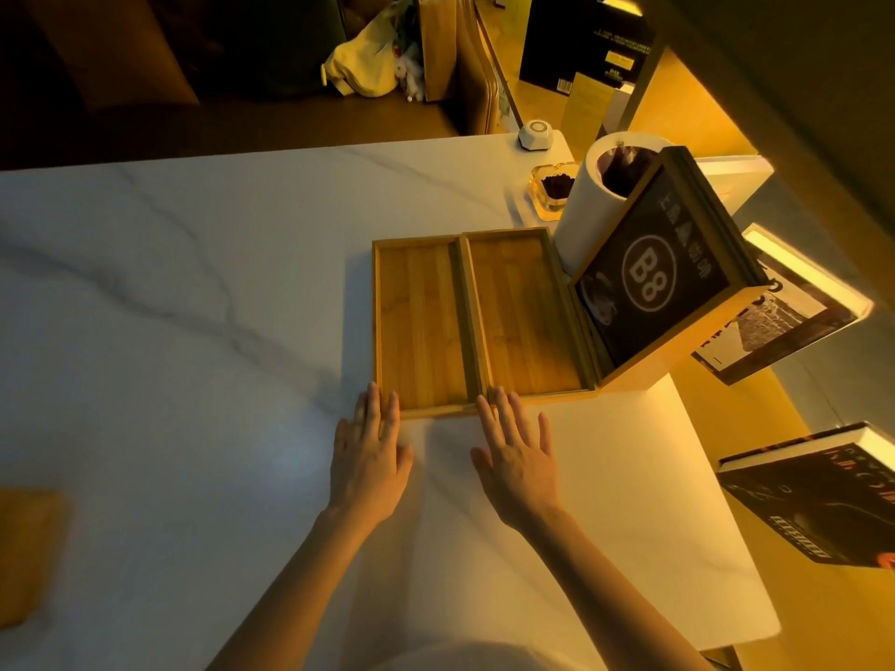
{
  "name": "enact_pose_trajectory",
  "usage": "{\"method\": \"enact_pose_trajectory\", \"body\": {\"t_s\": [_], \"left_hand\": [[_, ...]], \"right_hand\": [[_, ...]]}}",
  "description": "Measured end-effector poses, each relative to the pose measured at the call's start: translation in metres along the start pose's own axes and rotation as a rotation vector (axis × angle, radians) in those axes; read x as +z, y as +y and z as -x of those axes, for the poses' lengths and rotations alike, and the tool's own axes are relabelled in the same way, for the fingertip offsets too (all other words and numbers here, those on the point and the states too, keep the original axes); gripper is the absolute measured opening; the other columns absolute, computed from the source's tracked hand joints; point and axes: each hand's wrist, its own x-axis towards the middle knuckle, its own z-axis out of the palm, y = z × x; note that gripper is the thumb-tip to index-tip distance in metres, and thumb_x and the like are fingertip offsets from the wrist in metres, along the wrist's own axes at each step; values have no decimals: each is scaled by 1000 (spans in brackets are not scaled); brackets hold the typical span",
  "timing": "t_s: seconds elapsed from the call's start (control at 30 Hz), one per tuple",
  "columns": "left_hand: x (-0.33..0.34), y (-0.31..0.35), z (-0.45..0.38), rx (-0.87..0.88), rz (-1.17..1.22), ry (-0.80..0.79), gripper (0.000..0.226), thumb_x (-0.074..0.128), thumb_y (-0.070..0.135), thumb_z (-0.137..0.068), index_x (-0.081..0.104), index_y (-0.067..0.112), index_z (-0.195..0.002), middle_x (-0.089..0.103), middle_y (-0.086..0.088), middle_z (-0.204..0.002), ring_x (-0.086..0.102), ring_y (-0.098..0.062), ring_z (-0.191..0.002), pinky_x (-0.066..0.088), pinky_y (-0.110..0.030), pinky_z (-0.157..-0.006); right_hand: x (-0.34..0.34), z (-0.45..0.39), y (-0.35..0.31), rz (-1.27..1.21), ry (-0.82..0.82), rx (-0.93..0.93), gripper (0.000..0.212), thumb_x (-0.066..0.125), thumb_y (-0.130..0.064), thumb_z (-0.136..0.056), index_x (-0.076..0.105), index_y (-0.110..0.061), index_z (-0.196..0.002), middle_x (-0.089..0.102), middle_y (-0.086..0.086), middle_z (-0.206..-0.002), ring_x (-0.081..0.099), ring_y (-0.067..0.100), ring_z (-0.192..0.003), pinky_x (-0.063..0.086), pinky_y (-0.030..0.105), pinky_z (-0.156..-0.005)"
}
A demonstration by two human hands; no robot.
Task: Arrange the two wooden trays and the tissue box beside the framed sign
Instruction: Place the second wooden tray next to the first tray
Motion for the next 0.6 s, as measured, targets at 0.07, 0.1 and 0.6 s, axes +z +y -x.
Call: {"method": "enact_pose_trajectory", "body": {"t_s": [0.07, 0.1, 0.6], "left_hand": [[0, 2, -1, -18, 31, -22, 67, 34, 42, -91, -1, 15, -141, -2, -15, -154, 0, -31, -142, 11, -47, -114], [-1, 3, -2, -30, 50, -32, 69, 31, 47, -90, -2, 16, -141, -5, -14, -154, -4, -30, -142, 8, -46, -115], [10, 49, -38, 64, -97, 11, 64, 3, 49, -90, 41, 16, -130, 54, -11, -133, 49, -29, -123, 33, -53, -97]], "right_hand": [[-2, 0, 1, -6, -18, -3, 62, 29, -45, -93, -1, -26, -144, -18, -1, -146, -22, 24, -135, -15, 43, -108], [-3, 0, 2, -11, -26, 2, 62, 27, -46, -93, -3, -27, -144, -22, -3, -144, -24, 23, -135, -16, 42, -108], [-1, -1, 40, -80, -4, 117, 81, -19, -68, -70, -18, -23, -137, -22, -2, -148, -29, 21, -133, -30, 24, -101]]}}
